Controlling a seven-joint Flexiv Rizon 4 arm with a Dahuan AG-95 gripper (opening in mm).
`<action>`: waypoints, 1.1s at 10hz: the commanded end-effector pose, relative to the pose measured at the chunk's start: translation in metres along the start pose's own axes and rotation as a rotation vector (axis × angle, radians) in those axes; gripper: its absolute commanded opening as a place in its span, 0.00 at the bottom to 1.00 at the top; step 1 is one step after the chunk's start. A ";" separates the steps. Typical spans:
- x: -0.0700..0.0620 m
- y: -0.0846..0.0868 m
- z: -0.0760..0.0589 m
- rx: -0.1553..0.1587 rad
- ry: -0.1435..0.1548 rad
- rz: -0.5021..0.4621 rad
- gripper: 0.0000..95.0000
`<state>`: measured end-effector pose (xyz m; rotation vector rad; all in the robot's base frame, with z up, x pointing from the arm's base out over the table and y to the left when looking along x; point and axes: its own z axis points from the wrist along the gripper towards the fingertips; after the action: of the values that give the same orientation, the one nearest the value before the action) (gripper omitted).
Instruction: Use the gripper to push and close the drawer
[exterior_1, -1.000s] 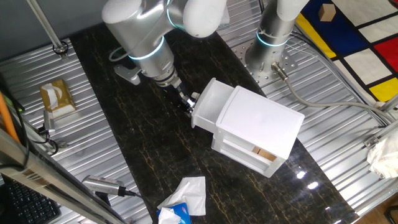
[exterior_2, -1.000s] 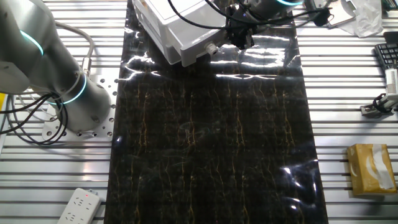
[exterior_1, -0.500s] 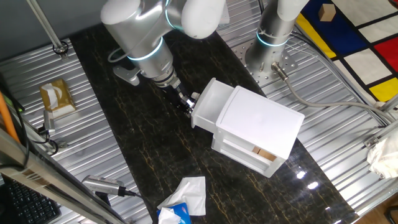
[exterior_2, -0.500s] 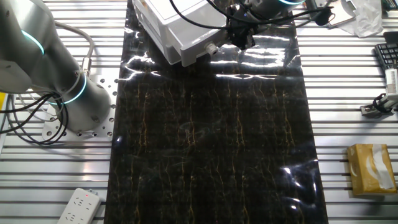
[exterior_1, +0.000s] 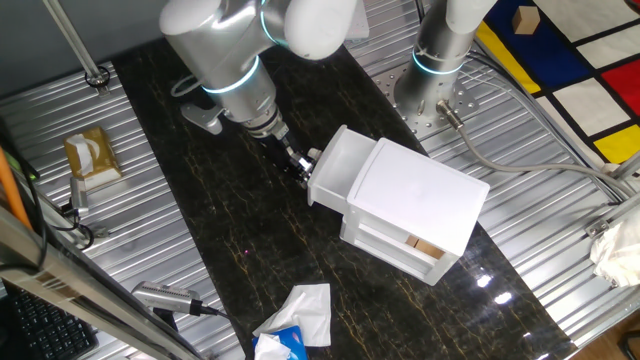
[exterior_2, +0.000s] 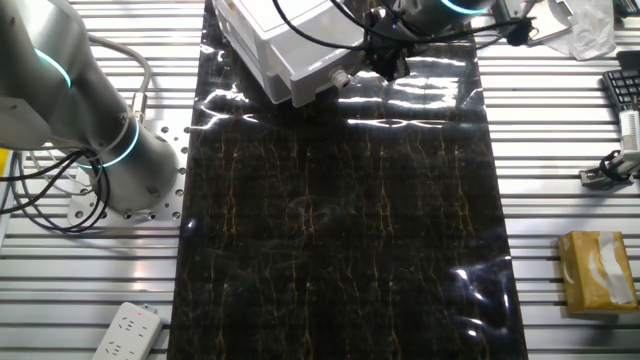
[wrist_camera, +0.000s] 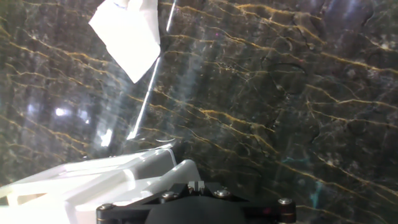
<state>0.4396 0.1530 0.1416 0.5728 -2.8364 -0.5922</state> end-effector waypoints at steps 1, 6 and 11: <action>0.010 0.005 0.006 -0.086 -0.015 0.003 0.00; 0.019 0.010 0.013 -0.168 -0.031 0.003 0.00; 0.026 0.023 0.023 -0.201 -0.047 0.032 0.00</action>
<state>0.4006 0.1715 0.1333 0.4816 -2.7791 -0.8815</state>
